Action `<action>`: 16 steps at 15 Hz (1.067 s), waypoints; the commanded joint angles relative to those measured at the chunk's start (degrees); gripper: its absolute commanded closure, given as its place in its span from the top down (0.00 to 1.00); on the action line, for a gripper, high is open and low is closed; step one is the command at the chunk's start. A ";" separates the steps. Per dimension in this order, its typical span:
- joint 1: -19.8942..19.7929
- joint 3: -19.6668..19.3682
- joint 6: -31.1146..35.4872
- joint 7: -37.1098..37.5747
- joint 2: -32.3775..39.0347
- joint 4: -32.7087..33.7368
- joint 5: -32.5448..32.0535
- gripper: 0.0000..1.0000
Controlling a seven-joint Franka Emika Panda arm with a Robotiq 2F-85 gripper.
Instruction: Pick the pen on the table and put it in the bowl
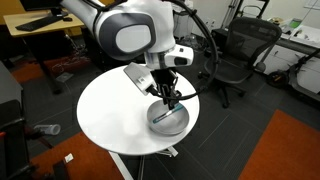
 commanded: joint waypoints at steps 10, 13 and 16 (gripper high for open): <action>-1.00 0.62 0.30 1.05 0.21 0.71 2.27 1.00; -0.69 0.33 0.32 1.38 0.24 0.69 2.03 1.00; -0.79 0.37 -0.19 0.10 0.12 0.34 1.39 1.00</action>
